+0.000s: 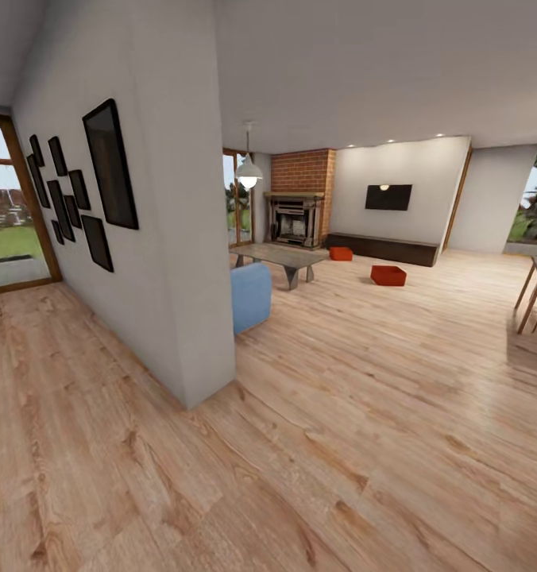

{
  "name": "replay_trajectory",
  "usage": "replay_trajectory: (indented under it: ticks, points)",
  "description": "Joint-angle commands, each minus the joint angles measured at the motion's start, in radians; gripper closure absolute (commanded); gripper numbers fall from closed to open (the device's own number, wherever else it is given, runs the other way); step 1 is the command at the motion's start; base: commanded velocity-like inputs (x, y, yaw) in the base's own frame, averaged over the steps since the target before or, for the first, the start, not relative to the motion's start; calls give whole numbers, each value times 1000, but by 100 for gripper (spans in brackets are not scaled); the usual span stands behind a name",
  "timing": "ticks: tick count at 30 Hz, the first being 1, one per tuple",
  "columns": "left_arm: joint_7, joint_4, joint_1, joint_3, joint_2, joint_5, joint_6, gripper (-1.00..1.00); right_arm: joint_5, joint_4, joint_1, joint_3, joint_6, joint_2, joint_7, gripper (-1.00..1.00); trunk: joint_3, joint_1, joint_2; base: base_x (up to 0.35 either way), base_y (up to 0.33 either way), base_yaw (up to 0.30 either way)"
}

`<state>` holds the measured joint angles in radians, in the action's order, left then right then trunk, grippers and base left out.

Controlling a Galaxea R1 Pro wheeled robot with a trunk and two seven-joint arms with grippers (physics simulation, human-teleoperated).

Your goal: Move the two storage containers from the living room to the garage. In the garage, place one container on the floor and stack the other container on top of it (either order is fine).

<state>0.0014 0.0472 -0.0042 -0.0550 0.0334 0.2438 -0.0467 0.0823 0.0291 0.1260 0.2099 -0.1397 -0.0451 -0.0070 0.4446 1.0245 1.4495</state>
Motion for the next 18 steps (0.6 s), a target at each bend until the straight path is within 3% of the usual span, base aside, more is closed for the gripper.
replay_trajectory:
  ticks: [1, 18]
  points:
    - [0, 0, 0, -5, 0, 2, -4, -100, 8, 3, 1, 9, -6, 0, -1, -100, 1, 1, 0, 323, 0, 0]
    - [1, -1, 0, -6, 0, 8, -11, -100, 10, 3, 1, 10, -6, 1, -1, -100, 1, 1, 0, 323, 0, 0]
